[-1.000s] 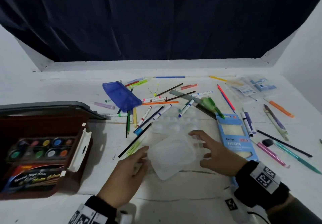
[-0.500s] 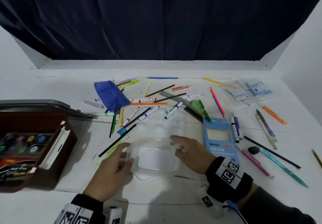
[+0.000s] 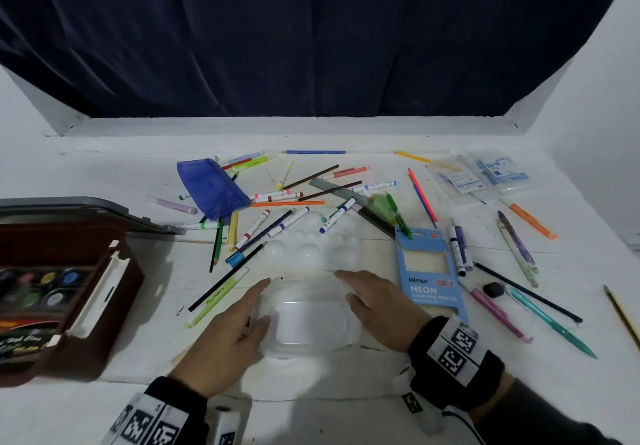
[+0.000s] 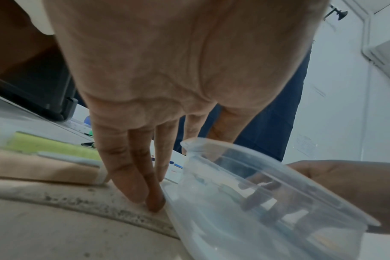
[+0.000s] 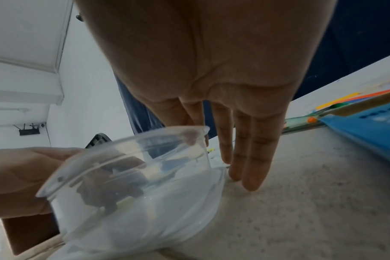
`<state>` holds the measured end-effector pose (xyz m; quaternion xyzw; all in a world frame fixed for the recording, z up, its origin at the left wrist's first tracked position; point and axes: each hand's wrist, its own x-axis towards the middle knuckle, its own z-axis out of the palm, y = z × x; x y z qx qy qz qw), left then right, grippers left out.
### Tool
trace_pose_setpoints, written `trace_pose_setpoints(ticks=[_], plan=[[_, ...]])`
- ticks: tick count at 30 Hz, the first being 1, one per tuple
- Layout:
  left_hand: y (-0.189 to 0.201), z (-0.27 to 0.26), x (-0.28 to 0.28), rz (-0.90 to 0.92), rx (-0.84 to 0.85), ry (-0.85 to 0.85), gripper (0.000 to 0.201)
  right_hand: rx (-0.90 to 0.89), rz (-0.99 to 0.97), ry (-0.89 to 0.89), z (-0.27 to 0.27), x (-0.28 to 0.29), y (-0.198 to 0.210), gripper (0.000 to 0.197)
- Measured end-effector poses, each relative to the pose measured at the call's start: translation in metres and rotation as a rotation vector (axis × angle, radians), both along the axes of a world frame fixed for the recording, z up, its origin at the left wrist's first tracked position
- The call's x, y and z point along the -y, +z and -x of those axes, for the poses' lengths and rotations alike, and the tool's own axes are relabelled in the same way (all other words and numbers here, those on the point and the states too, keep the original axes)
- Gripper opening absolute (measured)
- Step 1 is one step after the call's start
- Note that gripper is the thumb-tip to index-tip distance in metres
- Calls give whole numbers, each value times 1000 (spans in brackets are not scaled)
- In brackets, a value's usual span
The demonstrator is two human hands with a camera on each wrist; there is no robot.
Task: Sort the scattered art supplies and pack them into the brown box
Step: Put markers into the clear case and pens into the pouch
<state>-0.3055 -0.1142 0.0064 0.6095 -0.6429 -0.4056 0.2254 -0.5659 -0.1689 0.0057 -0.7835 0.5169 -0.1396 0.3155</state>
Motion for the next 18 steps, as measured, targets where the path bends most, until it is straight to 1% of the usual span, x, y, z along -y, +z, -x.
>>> trace_pose_setpoints(ticks=[2,5,8,11,14,16,18], plan=[[0,0,5,6,13,-20,53,-32,-18,-14,-1,4,3,45],[-1,0,11,27,27,-52,49,-26,-37,-53,-1,9,5,39],[-1,2,13,49,39,-112,48,-54,-17,-65,3,9,4,33],[-4,0,14,51,47,-139,49,-69,10,-71,6,5,1,31],[0,-2,15,70,60,-151,50,-26,12,-107,6,4,1,29],[6,-1,15,127,76,-167,50,0,19,-137,6,2,3,28],[16,0,17,211,124,-164,48,45,71,-173,9,-1,9,26]])
